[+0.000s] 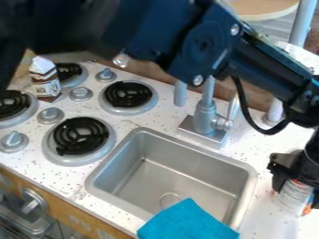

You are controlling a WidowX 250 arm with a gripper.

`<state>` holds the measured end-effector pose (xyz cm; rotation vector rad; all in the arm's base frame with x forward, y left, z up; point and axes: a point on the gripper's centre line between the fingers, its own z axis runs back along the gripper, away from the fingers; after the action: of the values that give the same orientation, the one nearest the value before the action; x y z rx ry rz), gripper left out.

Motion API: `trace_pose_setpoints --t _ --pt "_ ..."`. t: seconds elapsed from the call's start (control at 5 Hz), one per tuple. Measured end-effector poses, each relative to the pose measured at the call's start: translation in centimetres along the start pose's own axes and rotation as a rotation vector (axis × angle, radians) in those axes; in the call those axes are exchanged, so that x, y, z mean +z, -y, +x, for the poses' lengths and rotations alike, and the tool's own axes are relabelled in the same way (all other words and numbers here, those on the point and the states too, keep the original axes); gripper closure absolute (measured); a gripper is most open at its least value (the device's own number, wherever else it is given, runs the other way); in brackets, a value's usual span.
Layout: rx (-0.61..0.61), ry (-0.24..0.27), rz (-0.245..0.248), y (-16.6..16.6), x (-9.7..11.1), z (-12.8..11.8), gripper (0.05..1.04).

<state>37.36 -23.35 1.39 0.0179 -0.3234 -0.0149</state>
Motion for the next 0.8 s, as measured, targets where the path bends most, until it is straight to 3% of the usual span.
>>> trace_pose_setpoints --t 0.6,0.8 --pt "-0.009 0.020 0.017 -0.8 -0.3 1.7 0.087" --pt "-0.023 -0.078 0.008 -1.4 -0.4 -1.3 0.087"
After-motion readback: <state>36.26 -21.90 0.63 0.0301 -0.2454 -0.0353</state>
